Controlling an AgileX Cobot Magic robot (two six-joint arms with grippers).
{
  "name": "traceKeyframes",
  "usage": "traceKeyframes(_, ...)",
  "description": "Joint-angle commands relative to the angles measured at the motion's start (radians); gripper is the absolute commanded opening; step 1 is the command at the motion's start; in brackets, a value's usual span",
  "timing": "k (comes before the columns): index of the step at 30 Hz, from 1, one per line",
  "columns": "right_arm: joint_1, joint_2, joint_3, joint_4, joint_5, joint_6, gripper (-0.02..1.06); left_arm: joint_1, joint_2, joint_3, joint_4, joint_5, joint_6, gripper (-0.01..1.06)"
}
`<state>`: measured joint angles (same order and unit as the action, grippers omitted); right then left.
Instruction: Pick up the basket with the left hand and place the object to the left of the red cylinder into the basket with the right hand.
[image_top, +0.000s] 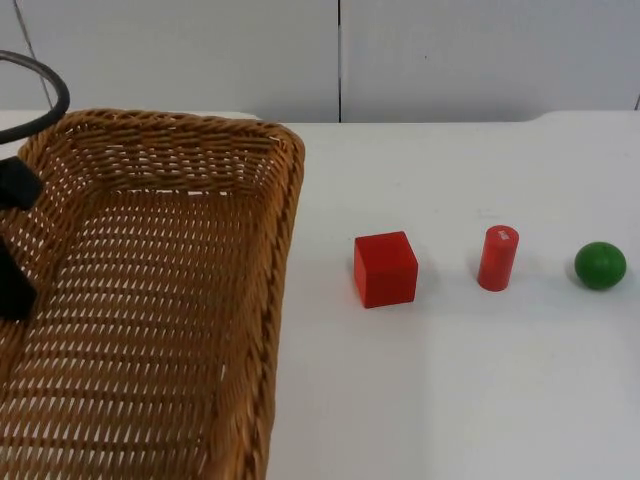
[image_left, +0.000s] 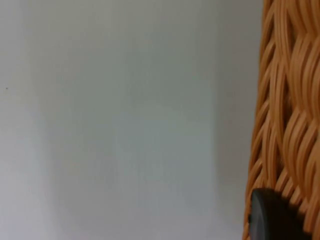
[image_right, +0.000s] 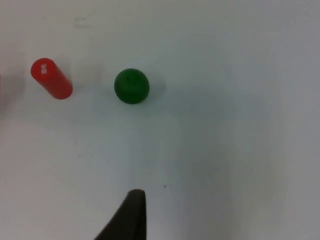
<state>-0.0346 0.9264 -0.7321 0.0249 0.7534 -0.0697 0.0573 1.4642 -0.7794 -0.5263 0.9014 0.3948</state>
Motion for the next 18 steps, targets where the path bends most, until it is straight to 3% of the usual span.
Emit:
traceKeyframes(1,-0.002,0.000,-0.005,0.017,0.006,-0.028,1.05,0.003,-0.012,0.003,-0.046,0.007,0.020,0.00)
traceKeyframes(7,0.006,0.059,-0.035,0.179,0.033,-0.171,1.05,0.003,-0.012,0.003,-0.068,0.007,0.019,0.00)
traceKeyframes(11,0.106,0.172,-0.090,0.186,0.029,-0.187,1.05,0.003,-0.012,0.003,-0.068,0.007,0.019,0.00)
traceKeyframes(13,0.208,0.256,-0.128,0.185,0.007,-0.189,1.05,0.003,-0.012,0.003,-0.073,0.007,0.019,0.00)
traceKeyframes(16,0.369,0.393,-0.208,0.165,-0.041,-0.120,1.05,0.003,-0.012,0.003,-0.076,0.007,0.019,0.00)
traceKeyframes(18,0.424,0.438,-0.236,0.145,-0.054,-0.081,1.05,0.003,-0.012,0.003,-0.076,0.007,0.019,0.00)
